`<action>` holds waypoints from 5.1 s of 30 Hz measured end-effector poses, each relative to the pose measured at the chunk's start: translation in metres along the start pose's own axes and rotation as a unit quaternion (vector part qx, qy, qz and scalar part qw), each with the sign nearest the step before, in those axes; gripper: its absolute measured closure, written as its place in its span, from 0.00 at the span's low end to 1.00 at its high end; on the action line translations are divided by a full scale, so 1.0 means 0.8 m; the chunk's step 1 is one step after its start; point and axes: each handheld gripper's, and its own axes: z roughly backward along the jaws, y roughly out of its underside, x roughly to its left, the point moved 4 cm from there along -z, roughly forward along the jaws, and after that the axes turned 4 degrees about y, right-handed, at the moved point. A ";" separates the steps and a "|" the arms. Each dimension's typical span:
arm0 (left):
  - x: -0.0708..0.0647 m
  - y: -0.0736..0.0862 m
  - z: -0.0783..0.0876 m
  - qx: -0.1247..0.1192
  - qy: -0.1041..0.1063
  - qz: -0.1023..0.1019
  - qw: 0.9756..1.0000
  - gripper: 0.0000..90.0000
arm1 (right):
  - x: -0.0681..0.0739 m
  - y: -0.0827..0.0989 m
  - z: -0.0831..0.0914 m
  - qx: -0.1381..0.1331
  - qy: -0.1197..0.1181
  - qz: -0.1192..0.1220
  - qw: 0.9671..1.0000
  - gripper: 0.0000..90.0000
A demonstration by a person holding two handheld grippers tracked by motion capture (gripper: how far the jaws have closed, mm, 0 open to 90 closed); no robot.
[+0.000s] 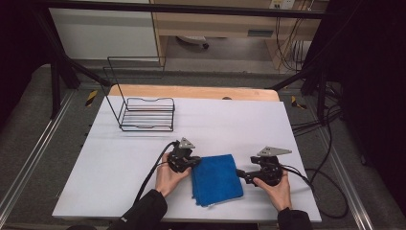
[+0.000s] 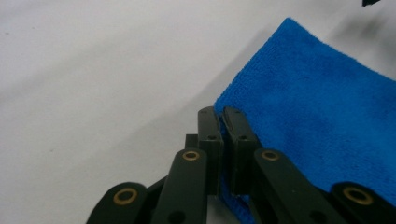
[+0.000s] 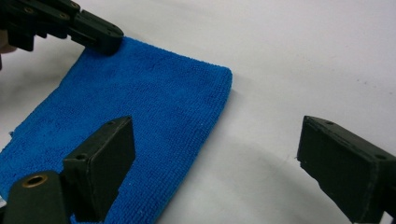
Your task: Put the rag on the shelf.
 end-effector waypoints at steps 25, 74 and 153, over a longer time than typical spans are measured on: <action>0.037 -0.011 0.032 0.012 -0.021 0.009 1.000 0.54 | 0.005 0.001 0.000 -0.009 -0.001 -0.013 1.000 0.11; -0.055 0.062 0.036 -0.006 0.014 0.013 1.000 0.93 | 0.009 -0.001 0.000 -0.013 -0.009 -0.016 1.000 0.07; 0.091 0.051 0.067 0.008 -0.029 0.052 0.998 0.94 | 0.041 -0.017 -0.017 -0.017 -0.026 -0.004 1.000 0.06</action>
